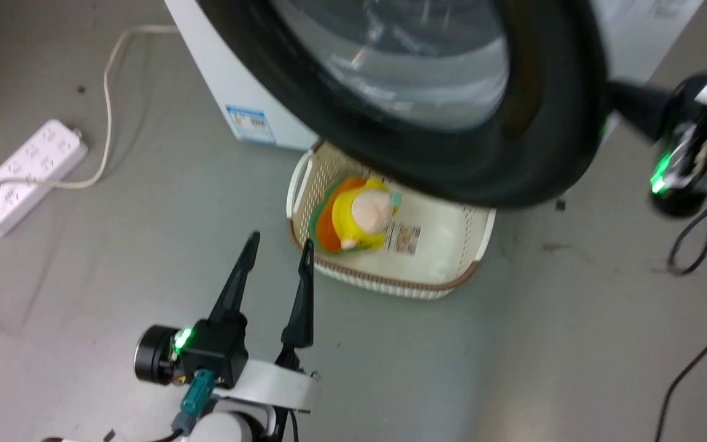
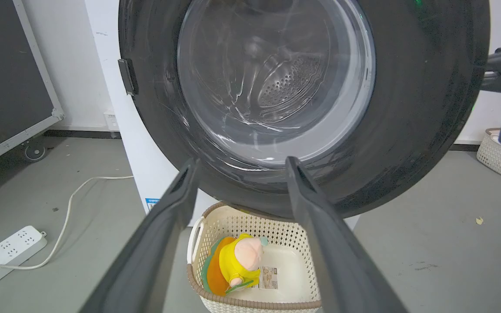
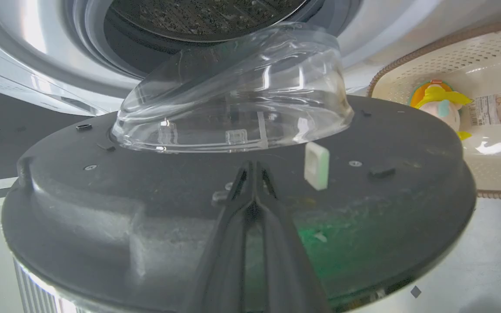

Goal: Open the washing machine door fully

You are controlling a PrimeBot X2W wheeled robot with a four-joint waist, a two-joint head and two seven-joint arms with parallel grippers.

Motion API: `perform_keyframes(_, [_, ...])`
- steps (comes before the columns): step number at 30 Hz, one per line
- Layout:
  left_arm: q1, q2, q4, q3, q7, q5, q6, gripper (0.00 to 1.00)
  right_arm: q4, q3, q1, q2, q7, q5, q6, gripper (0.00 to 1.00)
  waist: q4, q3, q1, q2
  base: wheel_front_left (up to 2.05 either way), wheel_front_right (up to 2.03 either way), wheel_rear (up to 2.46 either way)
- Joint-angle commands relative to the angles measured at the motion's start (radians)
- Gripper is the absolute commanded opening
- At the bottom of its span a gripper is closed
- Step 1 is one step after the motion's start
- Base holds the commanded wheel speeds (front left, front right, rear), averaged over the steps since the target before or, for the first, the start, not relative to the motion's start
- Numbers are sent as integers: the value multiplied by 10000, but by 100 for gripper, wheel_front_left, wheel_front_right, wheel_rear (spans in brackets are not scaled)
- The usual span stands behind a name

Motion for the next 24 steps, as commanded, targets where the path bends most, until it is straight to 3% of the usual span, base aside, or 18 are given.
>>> perform_keyframes(1, [222,16,68,74,-55,-10,-49,100,-275,25,531,377,281,151,12,0,-146,-589,1,-1,0,0,0])
perform_keyframes(7, [779,16,243,141,-55,22,-171,100,-1420,285,2097,1190,1188,440,12,0,-156,-1339,1,-1,0,0,0])
perform_keyframes(12, [1157,16,348,149,-55,-82,-292,100,-2108,630,3159,1401,1859,1135,12,0,-49,-1807,1,-1,0,0,0])
perform_keyframes(18, [1568,16,454,-11,-55,-101,-439,100,-2243,2720,4156,1411,2082,3577,12,0,211,-2206,1,-1,0,0,0])
perform_keyframes(21, [1686,16,507,-66,-55,-143,-485,100,-2445,3577,4582,1412,1839,4303,12,0,317,-2287,1,-1,0,0,0])
perform_keyframes(24, [1809,16,545,-173,-55,-230,-519,100,-2996,5227,5274,1412,1165,5678,12,0,495,-2343,1,-1,0,0,0])
